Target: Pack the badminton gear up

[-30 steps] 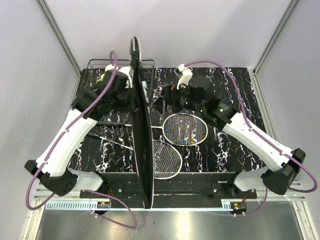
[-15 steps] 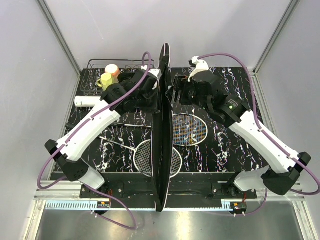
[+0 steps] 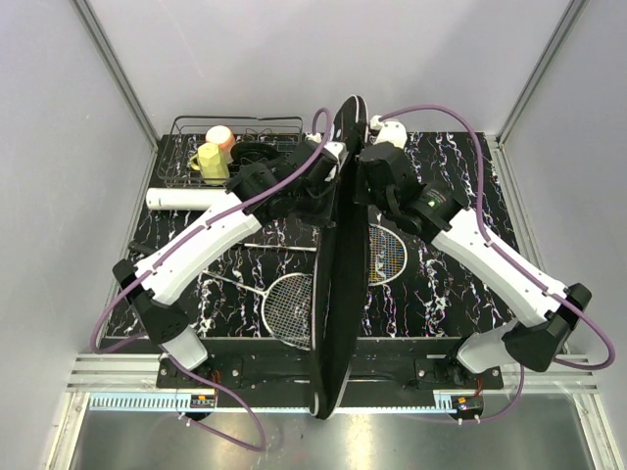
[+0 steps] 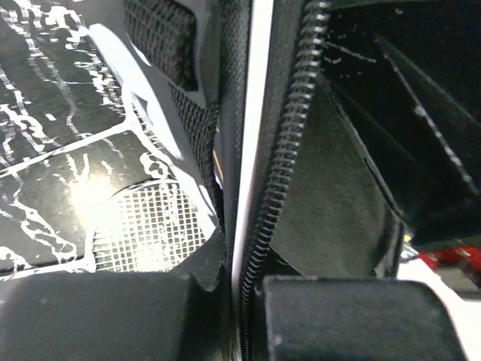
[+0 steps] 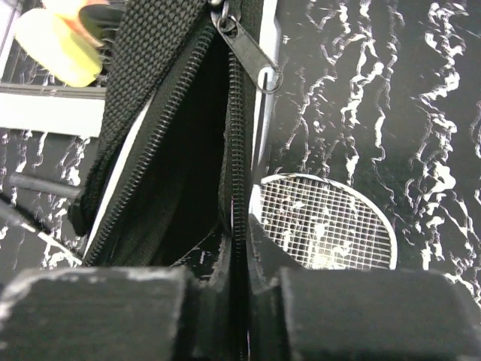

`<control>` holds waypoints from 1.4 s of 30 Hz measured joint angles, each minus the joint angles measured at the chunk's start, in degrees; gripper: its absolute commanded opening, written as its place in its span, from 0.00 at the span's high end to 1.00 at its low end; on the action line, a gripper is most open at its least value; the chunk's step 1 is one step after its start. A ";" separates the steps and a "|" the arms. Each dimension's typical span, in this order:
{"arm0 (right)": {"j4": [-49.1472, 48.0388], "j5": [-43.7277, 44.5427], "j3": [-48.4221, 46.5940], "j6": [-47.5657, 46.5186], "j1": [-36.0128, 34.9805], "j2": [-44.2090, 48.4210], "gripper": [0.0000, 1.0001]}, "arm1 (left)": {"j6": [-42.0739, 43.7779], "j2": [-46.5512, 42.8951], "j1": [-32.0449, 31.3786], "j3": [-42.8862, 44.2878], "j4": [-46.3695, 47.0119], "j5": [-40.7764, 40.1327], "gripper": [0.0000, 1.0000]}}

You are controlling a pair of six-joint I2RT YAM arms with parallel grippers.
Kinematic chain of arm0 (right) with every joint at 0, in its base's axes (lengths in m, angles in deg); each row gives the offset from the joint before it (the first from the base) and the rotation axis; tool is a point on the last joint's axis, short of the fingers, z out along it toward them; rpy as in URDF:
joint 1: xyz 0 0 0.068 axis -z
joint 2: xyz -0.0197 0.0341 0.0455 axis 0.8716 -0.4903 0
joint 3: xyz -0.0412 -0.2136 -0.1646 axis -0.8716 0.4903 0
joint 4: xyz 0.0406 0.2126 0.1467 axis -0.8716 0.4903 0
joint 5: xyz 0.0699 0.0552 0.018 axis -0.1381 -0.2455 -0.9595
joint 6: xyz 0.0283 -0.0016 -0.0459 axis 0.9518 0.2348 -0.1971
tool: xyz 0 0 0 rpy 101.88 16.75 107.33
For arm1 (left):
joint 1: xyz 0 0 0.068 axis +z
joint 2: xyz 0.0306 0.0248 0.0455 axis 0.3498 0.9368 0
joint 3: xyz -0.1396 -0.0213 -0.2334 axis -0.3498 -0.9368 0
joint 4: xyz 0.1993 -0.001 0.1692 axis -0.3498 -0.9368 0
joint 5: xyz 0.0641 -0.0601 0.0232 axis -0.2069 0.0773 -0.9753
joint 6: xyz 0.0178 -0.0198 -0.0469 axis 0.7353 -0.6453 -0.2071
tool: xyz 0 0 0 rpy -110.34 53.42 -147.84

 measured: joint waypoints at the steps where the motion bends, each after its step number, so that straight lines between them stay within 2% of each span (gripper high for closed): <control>1: 0.09 1.11 0.81 -0.57 0.02 0.50 1.00 | 0.57 0.48 -0.02 0.42 0.22 0.76 1.00; 3: 0.04 3.48 3.37 -0.94 0.15 2.12 1.00 | 1.75 1.62 0.02 0.94 0.98 3.82 0.97; 8: 3.19 6.71 10.27 -0.52 3.43 7.37 1.00 | 4.17 9.03 0.92 5.31 2.75 13.18 0.74; 9: 4.33 6.73 11.30 -0.13 5.38 8.37 1.00 | 4.57 11.02 1.16 6.19 3.69 14.62 0.66; 12: 7.28 6.78 15.28 1.05 11.06 11.67 1.00 | 5.05 16.96 1.68 7.54 7.26 18.14 0.51; 13: 8.37 6.58 16.85 1.29 13.11 13.00 1.00 | 5.16 18.71 1.81 7.91 8.07 19.08 0.37; 15: 10.62 5.18 19.34 1.75 16.92 15.41 1.00 | 5.27 22.38 1.88 9.51 8.90 20.90 0.26; 16: 11.82 4.66 20.48 1.99 19.41 16.52 1.00 | 5.01 24.00 1.88 10.32 9.44 21.64 0.17; 19: 13.73 4.31 22.97 2.36 23.26 18.45 1.00 | 5.79 24.70 1.99 10.49 9.60 21.84 0.01; 23: 15.93 3.78 25.29 2.54 26.10 19.02 1.00 | 8.52 18.78 3.43 6.14 11.32 21.03 0.01; 26: 16.68 3.39 26.01 2.51 27.30 19.02 1.00 | 13.03 8.79 7.37 -3.39 11.72 19.80 0.02; 28: 16.63 2.91 26.03 2.45 27.74 19.02 1.00 | 17.05 1.99 10.23 -9.64 11.43 16.39 0.02; 31: 16.52 1.49 26.08 2.01 28.09 19.08 1.00 | 24.17 -9.18 12.24 -23.65 14.25 6.21 0.02; 34: 16.17 0.11 26.95 1.18 28.11 19.69 1.00 | 31.17 -17.53 10.88 -38.56 17.20 -1.73 0.13; 36: 16.09 -0.66 27.58 0.57 28.11 20.31 1.00 | 34.42 -18.10 10.29 -42.12 16.70 -4.55 0.25; 40: 16.06 -1.60 27.91 -0.59 28.11 21.55 1.00 | 39.74 -9.73 11.13 -36.63 17.29 -6.01 0.25; 42: 16.09 -2.32 27.91 -0.90 28.11 22.21 1.00 | 42.53 -4.26 12.33 -32.44 18.49 -4.96 0.28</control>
